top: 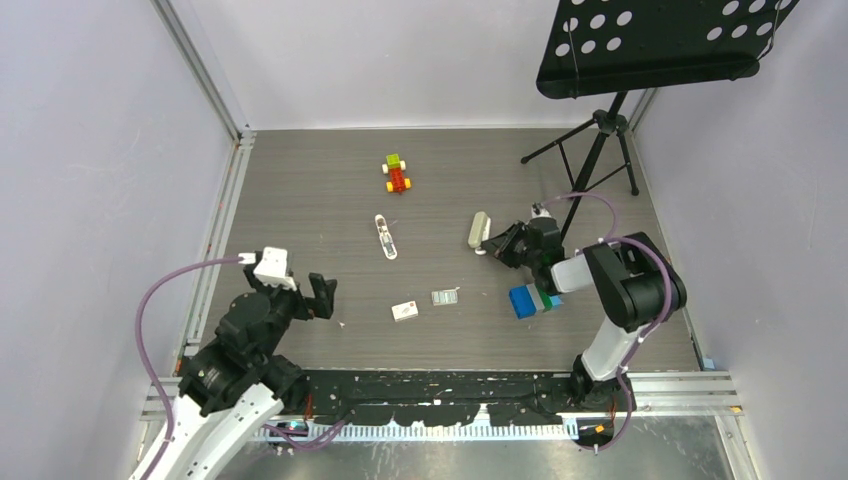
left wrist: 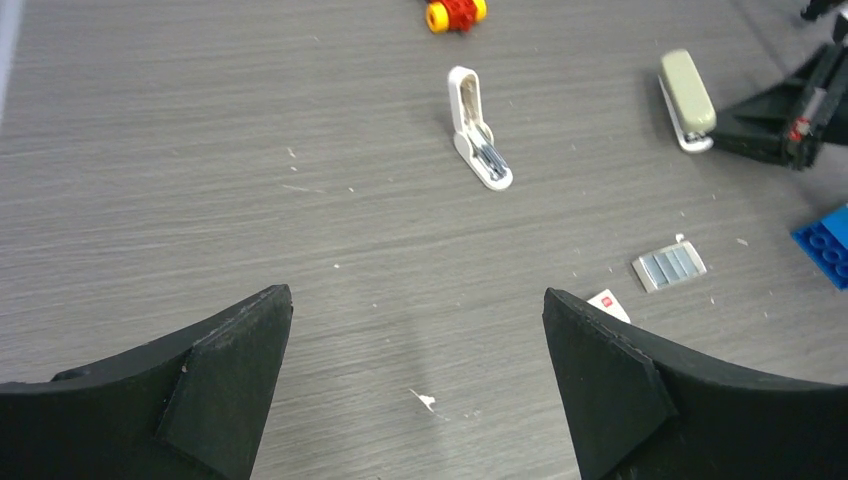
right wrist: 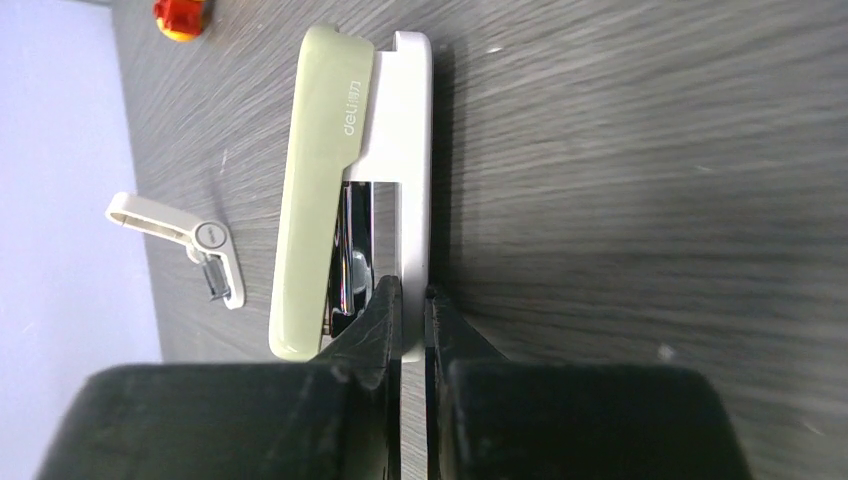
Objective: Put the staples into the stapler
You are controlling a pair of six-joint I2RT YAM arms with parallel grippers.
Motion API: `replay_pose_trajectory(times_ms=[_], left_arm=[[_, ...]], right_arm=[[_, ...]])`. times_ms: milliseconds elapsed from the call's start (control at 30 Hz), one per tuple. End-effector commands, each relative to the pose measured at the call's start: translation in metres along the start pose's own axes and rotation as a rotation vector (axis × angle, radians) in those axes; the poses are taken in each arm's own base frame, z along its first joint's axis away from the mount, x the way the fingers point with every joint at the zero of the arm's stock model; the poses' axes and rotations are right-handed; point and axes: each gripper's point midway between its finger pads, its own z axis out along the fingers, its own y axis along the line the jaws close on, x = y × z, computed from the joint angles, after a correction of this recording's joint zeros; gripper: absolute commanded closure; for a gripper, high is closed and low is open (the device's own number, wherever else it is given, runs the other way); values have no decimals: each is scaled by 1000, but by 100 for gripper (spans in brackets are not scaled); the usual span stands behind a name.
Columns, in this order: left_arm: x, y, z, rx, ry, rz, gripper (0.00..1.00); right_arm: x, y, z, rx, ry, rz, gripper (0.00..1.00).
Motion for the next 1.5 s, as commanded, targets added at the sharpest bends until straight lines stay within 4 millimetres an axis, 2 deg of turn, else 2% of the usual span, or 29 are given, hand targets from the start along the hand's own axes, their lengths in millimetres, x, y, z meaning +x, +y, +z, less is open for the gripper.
replay_pose_trajectory(times_ms=[0, 100, 233, 367, 567, 800, 900, 1033, 1133, 1333, 1467], left_arm=[[-11, -29, 10, 110, 25, -48, 0], [-13, -46, 22, 152, 78, -92, 0], [-16, -70, 39, 215, 138, -145, 0], [-13, -86, 54, 249, 178, -183, 0], [-5, -103, 70, 285, 204, -260, 1], [0, -131, 93, 329, 236, -303, 4], [2, -150, 111, 346, 260, -311, 4], [12, -174, 145, 347, 301, -312, 4], [10, -193, 170, 357, 298, -318, 4], [35, -221, 222, 332, 338, -344, 8], [43, -237, 252, 323, 351, -372, 13]], right_arm=[[55, 2, 9, -34, 208, 1, 100], [56, -2, 17, -9, 202, 9, 99], [59, -24, 19, 104, 214, 9, 87], [62, -54, 10, 252, 213, -15, 77], [65, -78, 0, 346, 198, -35, 74], [72, -83, -1, 339, 210, -40, 73], [75, -83, 2, 321, 213, -33, 73], [75, -83, 3, 311, 213, -37, 73], [74, -83, 2, 312, 209, -45, 73], [72, -83, 0, 314, 197, -56, 73], [74, -85, -1, 314, 203, -55, 73]])
